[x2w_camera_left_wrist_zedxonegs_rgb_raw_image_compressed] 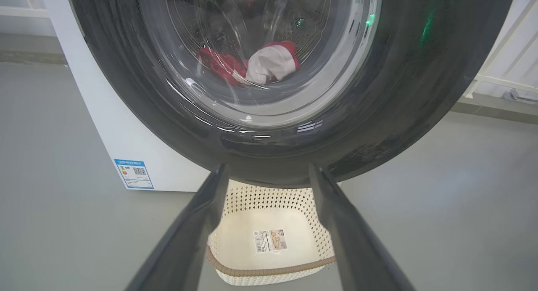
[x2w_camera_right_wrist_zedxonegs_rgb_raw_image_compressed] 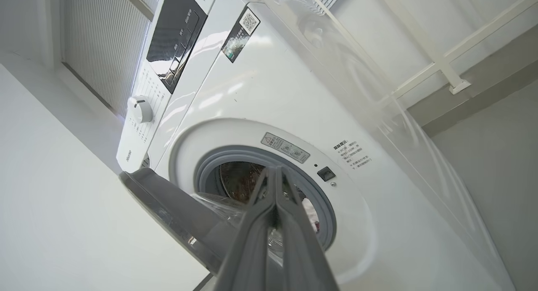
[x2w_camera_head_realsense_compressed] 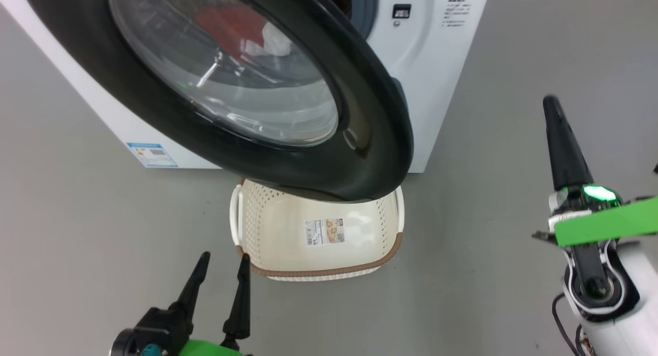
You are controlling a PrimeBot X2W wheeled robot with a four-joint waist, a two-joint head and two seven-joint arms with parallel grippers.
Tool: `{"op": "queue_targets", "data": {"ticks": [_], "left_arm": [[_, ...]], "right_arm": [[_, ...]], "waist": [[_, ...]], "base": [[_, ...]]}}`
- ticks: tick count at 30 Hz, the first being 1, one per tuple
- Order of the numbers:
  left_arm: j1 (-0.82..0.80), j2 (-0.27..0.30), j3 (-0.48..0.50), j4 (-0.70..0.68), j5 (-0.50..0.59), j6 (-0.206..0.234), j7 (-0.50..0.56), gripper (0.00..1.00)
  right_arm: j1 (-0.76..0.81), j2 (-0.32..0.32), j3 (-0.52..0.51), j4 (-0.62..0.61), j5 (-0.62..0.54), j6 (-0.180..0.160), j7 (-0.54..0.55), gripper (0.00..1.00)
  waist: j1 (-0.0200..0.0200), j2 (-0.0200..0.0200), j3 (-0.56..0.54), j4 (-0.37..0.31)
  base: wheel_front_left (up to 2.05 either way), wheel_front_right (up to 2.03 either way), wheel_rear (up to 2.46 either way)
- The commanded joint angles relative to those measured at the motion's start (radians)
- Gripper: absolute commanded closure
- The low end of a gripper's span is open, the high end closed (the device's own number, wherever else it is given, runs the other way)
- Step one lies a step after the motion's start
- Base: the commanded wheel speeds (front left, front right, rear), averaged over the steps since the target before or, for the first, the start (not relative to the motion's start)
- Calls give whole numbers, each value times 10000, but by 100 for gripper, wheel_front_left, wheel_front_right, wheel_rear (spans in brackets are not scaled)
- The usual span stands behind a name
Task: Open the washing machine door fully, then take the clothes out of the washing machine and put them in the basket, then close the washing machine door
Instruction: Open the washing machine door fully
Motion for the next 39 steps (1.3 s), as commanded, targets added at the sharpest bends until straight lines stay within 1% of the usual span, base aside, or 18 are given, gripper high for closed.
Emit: {"op": "queue_targets", "data": {"ticks": [1,4,6,7,8,10,13,16,25,29,33,39], "left_arm": [[-329,87,228,-287,-68,92,-122,0],[-374,87,63,-308,-117,125,-122,0],[-418,87,-34,-314,-154,138,-122,0],[-418,87,-34,-314,-154,138,-122,0],[-446,87,-79,-317,-176,146,-122,0],[-501,87,-152,-327,-247,179,-122,0],[-599,87,-285,-369,-375,225,-122,0],[-685,87,-424,-414,-470,284,-122,0],[-904,87,-837,-524,-695,429,-122,0],[-968,87,-966,-553,-779,484,-122,0],[-993,87,-1060,-568,-864,529,-122,0],[-977,87,-1150,-571,-939,570,-122,0]], "right_arm": [[-376,-176,346,-226,386,77,-63,100],[-836,-489,1016,-157,1729,77,2,100],[-1141,-714,1425,-147,2524,77,416,100],[-1141,-714,1425,-147,2524,77,416,100],[-1262,-781,1496,-109,2887,77,583,100],[-1482,-764,1544,18,3846,77,1256,100],[-1766,-807,1460,280,4806,77,2517,100],[-2008,-745,1097,548,5392,77,3612,100],[-2485,-398,32,1655,6343,77,6583,100],[-2699,-261,-303,2158,6560,77,7634,100],[-2850,-116,-595,2474,6573,77,8340,100],[-2858,146,-895,2697,6300,77,8939,100]], "waist": [[0,0,132,154],[0,0,232,317],[0,0,320,423],[0,0,320,423],[0,0,367,475],[0,0,451,560],[0,0,619,718],[0,0,771,853],[0,0,1156,1199],[0,0,1237,1318],[0,0,1254,1433],[0,0,1161,1591]], "base": [[0,0,0],[0,0,0],[0,0,0],[0,0,0],[0,0,0],[0,0,0],[0,0,0],[0,0,0],[0,0,0],[0,0,0],[0,0,0],[0,0,0]]}}
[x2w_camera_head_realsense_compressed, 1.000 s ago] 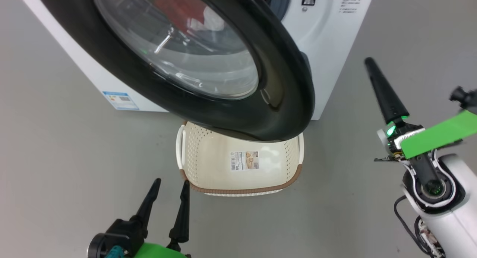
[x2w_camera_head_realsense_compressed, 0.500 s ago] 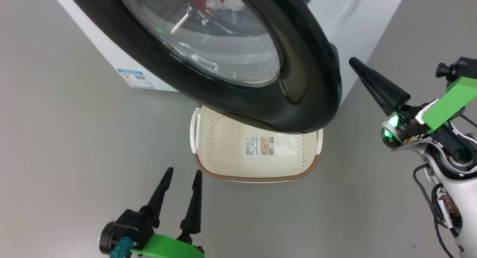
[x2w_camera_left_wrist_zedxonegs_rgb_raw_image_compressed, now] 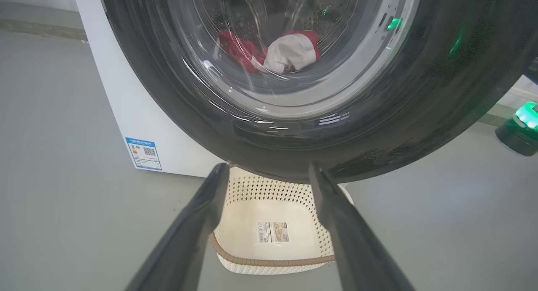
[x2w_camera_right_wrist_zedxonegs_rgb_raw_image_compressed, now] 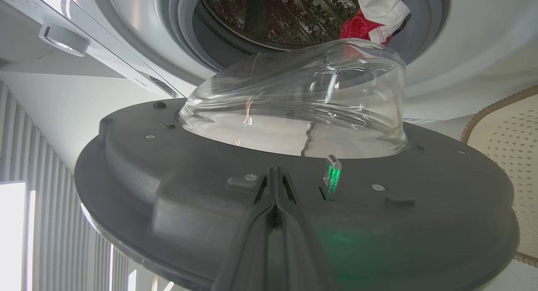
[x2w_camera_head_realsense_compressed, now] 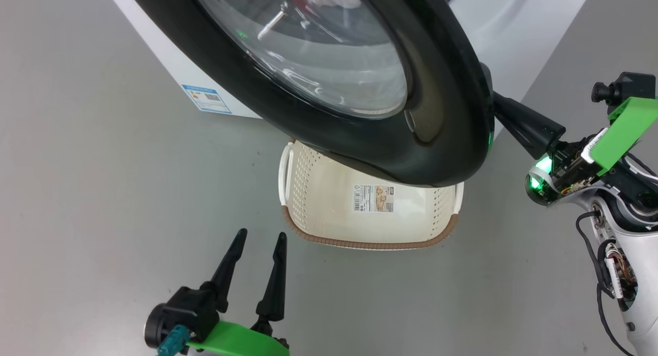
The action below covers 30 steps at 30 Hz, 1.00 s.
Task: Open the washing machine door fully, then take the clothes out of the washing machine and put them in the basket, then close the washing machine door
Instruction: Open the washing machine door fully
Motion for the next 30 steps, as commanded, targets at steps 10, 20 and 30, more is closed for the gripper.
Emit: {"op": "queue_targets", "data": {"ticks": [10,20,30], "left_arm": [[70,91,188,-270,-128,89,-122,0],[294,91,174,-222,-103,21,-122,0],[613,91,205,-181,-92,-69,-122,0]], "right_arm": [[367,628,-100,-119,-777,79,667,100],[883,1058,63,-142,-1271,79,1035,100],[1456,1470,246,-149,-1629,79,1190,100]], "waist": [[0,-1,-478,374],[0,-1,-895,656],[0,-1,-1410,1102]], "base": [[0,0,0],[0,0,0],[0,0,0]]}}
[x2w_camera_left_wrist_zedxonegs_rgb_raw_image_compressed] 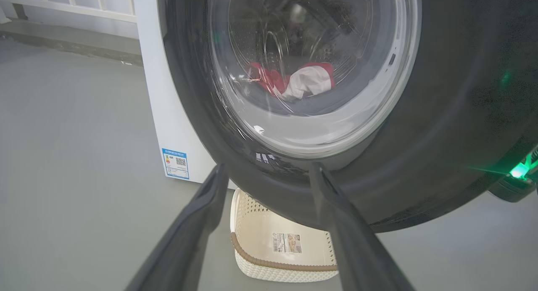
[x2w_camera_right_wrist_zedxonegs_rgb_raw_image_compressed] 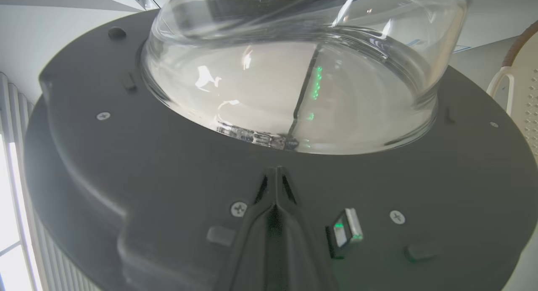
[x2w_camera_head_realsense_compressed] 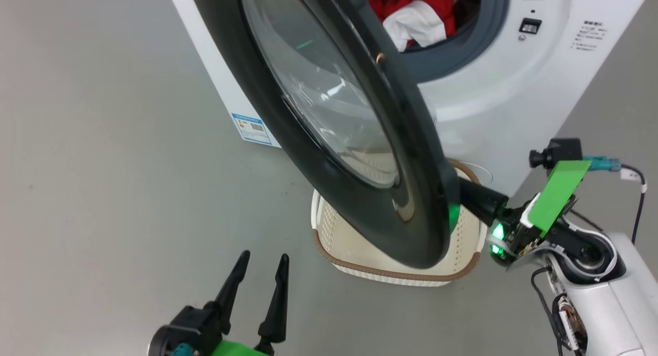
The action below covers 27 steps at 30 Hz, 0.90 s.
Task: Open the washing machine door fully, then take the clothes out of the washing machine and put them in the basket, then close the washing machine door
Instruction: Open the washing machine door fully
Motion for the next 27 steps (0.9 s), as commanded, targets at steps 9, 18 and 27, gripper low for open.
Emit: {"op": "queue_targets", "data": {"ticks": [9,18,27], "left_arm": [[373,87,359,-138,23,-128,-122,0],[484,87,448,-141,6,-110,-122,0],[531,87,546,-151,-37,-82,-122,0]], "right_arm": [[405,439,526,-304,-194,79,222,100],[592,619,907,-404,-245,79,248,100],[808,690,1341,-620,-187,79,217,100]], "waist": [[0,-1,-528,561],[0,-1,-653,941],[0,-1,-768,1295]], "base": [[0,0,0],[0,0,0],[0,0,0]]}}
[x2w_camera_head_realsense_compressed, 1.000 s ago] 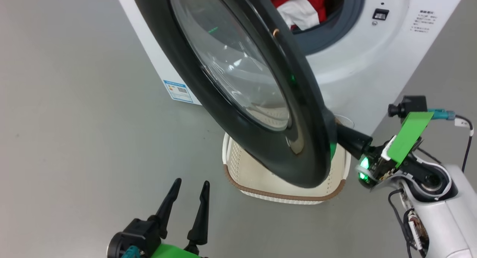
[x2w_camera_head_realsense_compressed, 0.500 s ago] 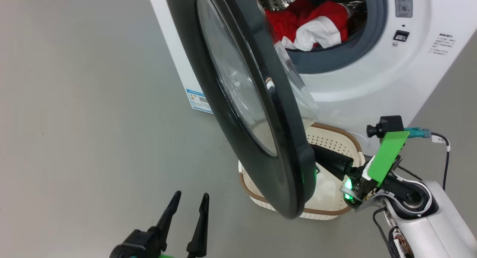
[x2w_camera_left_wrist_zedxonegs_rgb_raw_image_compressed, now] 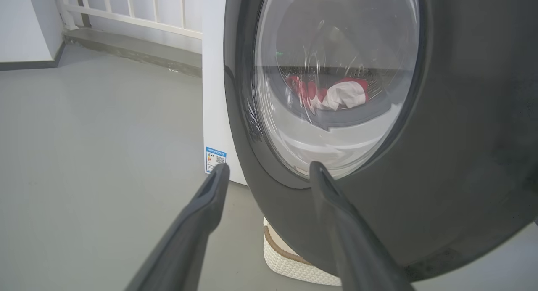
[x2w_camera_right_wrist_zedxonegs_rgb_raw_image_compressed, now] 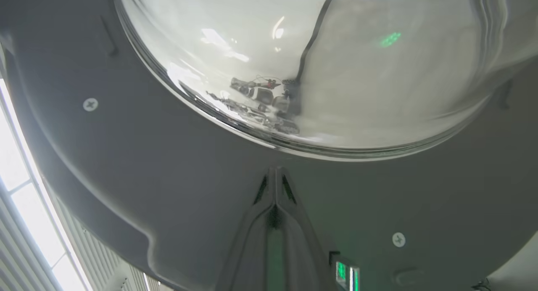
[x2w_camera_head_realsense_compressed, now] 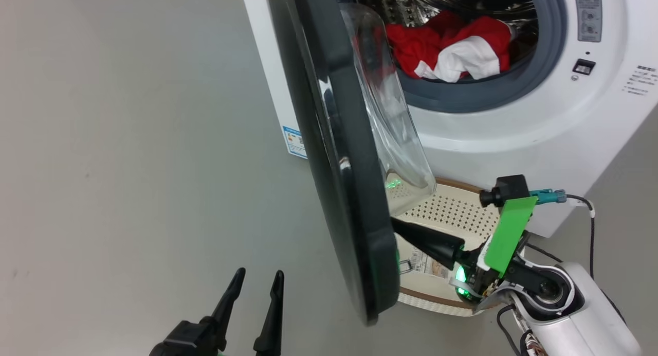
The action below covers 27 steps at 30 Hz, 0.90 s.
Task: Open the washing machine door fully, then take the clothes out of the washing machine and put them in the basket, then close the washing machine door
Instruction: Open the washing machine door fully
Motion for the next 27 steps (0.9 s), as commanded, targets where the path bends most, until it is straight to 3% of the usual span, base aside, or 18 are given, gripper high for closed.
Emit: {"op": "queue_targets", "data": {"ticks": [1,27], "left_arm": [[-22,77,369,-223,-54,8,-122,0],[41,77,686,-363,-100,179,-122,0]], "right_arm": [[-32,230,282,-340,-38,79,52,100],[-220,255,1877,-454,869,79,-829,100]], "waist": [[0,-1,-17,91],[0,-1,-159,620]], "base": [[0,0,0],[0,0,0]]}}
